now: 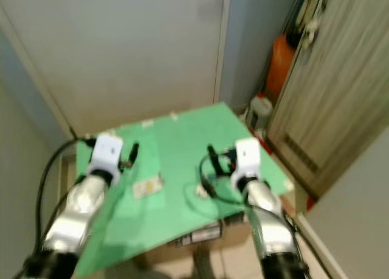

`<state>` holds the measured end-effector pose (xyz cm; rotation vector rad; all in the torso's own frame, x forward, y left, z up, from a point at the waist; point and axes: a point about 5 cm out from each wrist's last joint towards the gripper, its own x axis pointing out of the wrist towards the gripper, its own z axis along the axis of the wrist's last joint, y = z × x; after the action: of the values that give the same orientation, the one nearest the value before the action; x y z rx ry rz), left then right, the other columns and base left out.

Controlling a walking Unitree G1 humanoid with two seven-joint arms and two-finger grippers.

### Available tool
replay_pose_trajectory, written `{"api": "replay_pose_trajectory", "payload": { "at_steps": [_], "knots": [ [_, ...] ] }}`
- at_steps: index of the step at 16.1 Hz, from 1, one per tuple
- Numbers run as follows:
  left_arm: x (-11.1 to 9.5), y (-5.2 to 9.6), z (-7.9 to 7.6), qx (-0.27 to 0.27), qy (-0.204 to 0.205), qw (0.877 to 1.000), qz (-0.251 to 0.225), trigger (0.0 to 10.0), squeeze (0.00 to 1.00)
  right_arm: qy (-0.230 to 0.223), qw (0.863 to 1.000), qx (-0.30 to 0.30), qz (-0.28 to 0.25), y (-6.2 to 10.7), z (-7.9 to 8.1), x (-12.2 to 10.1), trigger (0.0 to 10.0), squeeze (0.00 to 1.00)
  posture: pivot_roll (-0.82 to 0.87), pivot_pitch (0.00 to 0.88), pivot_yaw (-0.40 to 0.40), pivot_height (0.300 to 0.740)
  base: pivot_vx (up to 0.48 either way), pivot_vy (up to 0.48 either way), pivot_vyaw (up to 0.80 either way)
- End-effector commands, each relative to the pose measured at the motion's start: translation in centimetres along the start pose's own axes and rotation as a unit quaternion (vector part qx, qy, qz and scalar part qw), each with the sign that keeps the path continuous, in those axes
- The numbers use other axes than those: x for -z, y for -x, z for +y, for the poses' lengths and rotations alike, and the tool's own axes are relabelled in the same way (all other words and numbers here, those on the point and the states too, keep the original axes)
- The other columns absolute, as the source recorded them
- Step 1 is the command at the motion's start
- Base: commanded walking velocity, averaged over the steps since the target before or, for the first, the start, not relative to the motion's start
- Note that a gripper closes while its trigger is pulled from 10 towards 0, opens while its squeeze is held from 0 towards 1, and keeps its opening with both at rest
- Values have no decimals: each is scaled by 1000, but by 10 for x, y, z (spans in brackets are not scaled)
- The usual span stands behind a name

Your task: Hang keys on a hook

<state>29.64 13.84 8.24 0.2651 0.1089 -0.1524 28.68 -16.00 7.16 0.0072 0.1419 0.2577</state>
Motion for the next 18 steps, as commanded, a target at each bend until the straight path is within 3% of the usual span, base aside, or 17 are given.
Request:
{"api": "replay_pose_trajectory", "payload": {
  "at_steps": [1, 4, 7, 8, 11, 14, 18],
  "knots": [
    [6, 1, 3, -5, 4, 1000, 11, 10000, 0, -1, 1000, 0, -2, 3, -1, -2, 10000, 0, -40, 0, 20, 740, 0, 0, 0],
    [15, -3, -7, -8, 11, 1000, 23, 10000, 0, 11, 1000, -10, 3, 24, -14, -5, 10000, 0, -90, 0, -31, 740, 0, 0, 0],
    [35, 1, -39, 42, 22, 998, 39, 10000, 0, 32, 999, -1, 25, 49, -36, -6, 10000, 0, -142, 6, -72, 740, 0, 0, 0],
    [43, 1, -42, 45, 13, 998, 50, 10000, 0, 39, 999, 0, 32, 56, -40, -6, 10000, 0, -157, 15, -79, 740, 0, 0, 0],
    [53, -1, -39, 34, 1, 997, 66, 10000, 0, 51, 997, 8, 50, 82, -52, -10, 10000, 0, -218, 72, -109, 740, 0, 0, 0],
    [64, -3, -19, -17, -18, 996, 84, 10000, 0, 50, 995, 10, 84, 115, -62, -11, 10000, 0, -260, 107, -129, 740, 0, 0, 0],
    [64, -8, -13, -28, -19, 996, 82, 10000, 0, 49, 993, 18, 103, 129, -65, -12, 10000, 0, -282, 128, -137, 740, 0, 0, 0]
  ]
}}
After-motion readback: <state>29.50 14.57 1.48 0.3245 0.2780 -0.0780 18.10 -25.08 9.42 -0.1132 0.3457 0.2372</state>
